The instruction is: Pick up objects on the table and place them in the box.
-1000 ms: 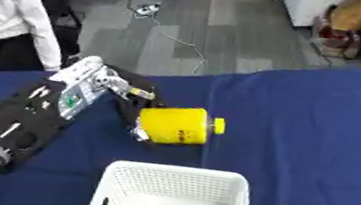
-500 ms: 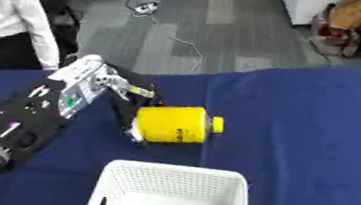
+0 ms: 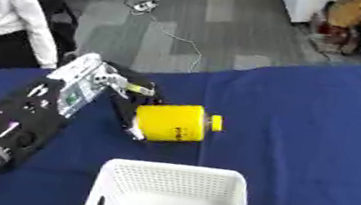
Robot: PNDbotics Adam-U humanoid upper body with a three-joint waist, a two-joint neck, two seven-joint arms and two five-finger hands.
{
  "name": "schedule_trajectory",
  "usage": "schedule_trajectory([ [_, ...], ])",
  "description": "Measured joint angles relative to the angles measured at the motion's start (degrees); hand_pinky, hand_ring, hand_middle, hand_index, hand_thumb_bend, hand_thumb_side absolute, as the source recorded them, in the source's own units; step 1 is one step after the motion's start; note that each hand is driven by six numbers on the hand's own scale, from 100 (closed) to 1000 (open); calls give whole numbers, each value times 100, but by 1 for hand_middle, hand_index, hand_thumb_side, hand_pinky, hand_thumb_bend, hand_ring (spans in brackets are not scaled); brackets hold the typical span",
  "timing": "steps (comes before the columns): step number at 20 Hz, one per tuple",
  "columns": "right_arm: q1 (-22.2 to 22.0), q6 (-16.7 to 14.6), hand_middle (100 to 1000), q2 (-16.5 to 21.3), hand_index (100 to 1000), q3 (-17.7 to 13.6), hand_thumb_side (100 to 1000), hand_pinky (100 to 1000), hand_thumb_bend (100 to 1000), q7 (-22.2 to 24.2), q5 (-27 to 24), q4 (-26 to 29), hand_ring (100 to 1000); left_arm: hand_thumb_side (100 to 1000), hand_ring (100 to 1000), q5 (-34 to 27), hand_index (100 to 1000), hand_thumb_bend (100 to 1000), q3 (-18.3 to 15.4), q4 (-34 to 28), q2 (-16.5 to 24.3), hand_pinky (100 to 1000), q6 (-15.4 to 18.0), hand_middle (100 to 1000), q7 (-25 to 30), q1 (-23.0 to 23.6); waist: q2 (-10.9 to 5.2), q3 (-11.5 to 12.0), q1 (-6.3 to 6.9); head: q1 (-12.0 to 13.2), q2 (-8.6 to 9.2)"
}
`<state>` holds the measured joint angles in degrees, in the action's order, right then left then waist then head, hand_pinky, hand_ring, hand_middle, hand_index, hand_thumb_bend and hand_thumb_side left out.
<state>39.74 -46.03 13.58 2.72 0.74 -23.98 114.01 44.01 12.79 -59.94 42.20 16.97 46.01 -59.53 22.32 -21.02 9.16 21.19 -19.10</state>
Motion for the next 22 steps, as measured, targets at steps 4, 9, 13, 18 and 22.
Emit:
schedule_trajectory([
  [4,2,0,492,-1,660,-1,988,307,100,0,-1,0,403,479,368,22,636,579,-2,1,0,163,78,451,-216,36,2,0,0,0,6],
  [9,4,0,490,-1,660,-1,988,306,100,-1,-1,0,403,528,203,11,447,400,-5,2,0,100,103,257,-709,92,7,1,0,0,16],
  [13,14,-1,489,-2,660,-2,987,307,100,-1,-1,0,403,668,100,11,354,285,-5,1,0,100,160,100,-1263,143,27,2,-1,0,17],
  [18,21,-1,489,-2,660,-2,987,307,100,-1,-1,0,403,780,100,33,282,176,-4,2,0,100,259,100,-1812,156,29,2,-3,-1,17],
  [22,21,-1,489,-2,661,-2,986,307,100,-1,-1,0,403,788,100,55,236,160,-5,31,0,100,301,100,-2011,174,29,6,-4,-3,17],
])
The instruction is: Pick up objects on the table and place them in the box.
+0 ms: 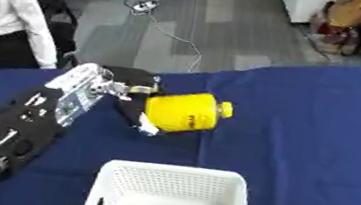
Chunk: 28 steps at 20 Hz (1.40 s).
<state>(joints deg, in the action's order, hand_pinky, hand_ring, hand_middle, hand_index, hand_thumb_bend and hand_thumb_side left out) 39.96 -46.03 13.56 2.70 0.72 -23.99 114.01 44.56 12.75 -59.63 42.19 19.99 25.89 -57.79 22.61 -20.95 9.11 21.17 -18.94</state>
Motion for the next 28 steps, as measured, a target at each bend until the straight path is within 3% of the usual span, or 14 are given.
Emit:
schedule_trajectory([
  [10,-1,4,489,0,661,-1,985,307,100,-4,0,0,403,780,100,-4,224,152,-4,22,4,100,11,100,-60,16,0,54,-6,-1,0],
  [19,-28,15,489,6,659,-5,985,305,100,-21,0,0,402,772,100,-354,229,153,-7,-162,82,100,46,100,-95,25,-49,166,-24,-12,-1],
  [20,-32,13,488,8,659,-7,972,305,100,-24,1,0,402,881,100,-408,229,124,-6,-218,99,100,57,100,-106,26,-60,182,-25,-17,-1],
  [21,-43,8,488,10,659,-8,985,304,100,-30,3,0,402,768,100,-464,230,154,-6,-277,109,100,65,100,-114,28,-80,199,-25,-28,-1],
  [28,-129,5,486,79,655,-40,987,301,100,-89,55,0,400,764,100,-894,233,151,31,-787,212,100,129,100,-178,118,-302,311,-26,-112,-24],
])
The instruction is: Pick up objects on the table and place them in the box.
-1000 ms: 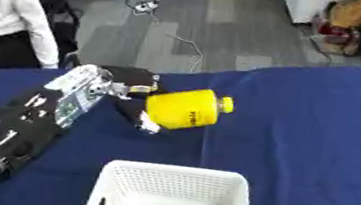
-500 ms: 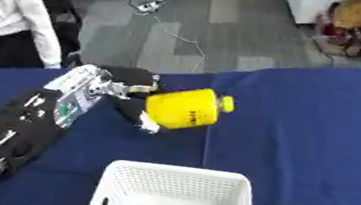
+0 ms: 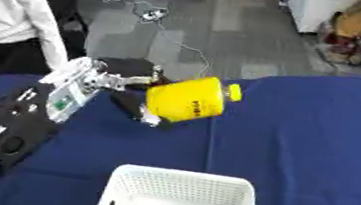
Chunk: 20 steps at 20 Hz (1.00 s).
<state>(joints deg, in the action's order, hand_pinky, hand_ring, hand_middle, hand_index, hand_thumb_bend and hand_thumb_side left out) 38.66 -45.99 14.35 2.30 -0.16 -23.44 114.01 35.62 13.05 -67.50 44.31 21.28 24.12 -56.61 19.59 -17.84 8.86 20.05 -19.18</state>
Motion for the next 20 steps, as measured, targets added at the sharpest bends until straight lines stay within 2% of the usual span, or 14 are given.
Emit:
schedule_trajectory([
  [4,-64,-2,485,73,653,-2,988,299,100,-45,45,0,399,765,100,-276,233,151,95,-431,156,100,39,100,20,108,-157,91,5,-140,-130],
  [5,-80,-9,485,89,652,-3,992,297,100,-55,52,0,398,790,100,-342,233,178,132,-550,203,100,52,100,34,147,-188,102,11,-206,-192],
  [8,-113,-7,484,141,651,-29,990,296,100,-97,97,0,398,766,100,-544,233,150,238,-922,317,100,94,100,82,254,-297,144,40,-389,-436],
  [13,-151,-23,483,184,649,-87,992,293,100,-215,189,0,396,761,100,-1012,242,144,301,-1567,436,100,58,100,137,583,-431,180,64,-478,-799],
  [20,-181,-42,482,250,648,-106,994,292,100,-335,316,0,395,762,100,-2109,244,145,406,-2495,731,100,-138,100,200,1080,-523,180,76,-557,-1028],
])
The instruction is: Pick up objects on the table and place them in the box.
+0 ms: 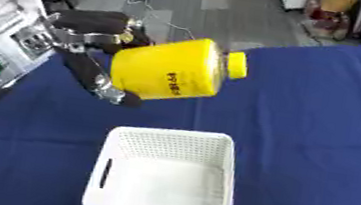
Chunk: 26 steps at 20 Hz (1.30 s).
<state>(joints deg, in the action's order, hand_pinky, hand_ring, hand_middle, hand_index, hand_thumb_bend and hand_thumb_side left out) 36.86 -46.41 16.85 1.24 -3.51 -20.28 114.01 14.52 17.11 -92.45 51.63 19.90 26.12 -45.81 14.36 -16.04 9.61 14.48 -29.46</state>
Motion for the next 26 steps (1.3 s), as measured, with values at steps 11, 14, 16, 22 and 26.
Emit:
schedule_trajectory([
  [11,-69,-4,481,79,646,5,998,290,100,-61,89,0,394,765,100,-499,241,136,51,-1391,528,100,-319,100,201,316,-130,52,1,-43,-99],
  [14,-69,-16,481,80,646,11,998,290,100,-77,106,0,394,767,100,-447,239,134,50,-1750,676,100,-481,100,253,409,-136,59,15,-44,-99],
  [16,-69,-10,481,80,645,24,998,290,100,-84,118,0,394,770,100,-386,242,134,49,-1954,752,100,-606,100,302,463,-161,65,21,-44,-99],
  [22,-69,-3,481,80,645,38,1000,290,100,-92,131,0,394,777,100,-369,247,136,91,-2137,880,100,-875,100,518,593,-189,66,25,-43,-98],
  [26,-69,2,481,80,645,39,1000,290,100,-97,131,0,394,783,100,-399,249,139,167,-2138,932,100,-995,100,755,651,-197,63,29,-41,-98],
])
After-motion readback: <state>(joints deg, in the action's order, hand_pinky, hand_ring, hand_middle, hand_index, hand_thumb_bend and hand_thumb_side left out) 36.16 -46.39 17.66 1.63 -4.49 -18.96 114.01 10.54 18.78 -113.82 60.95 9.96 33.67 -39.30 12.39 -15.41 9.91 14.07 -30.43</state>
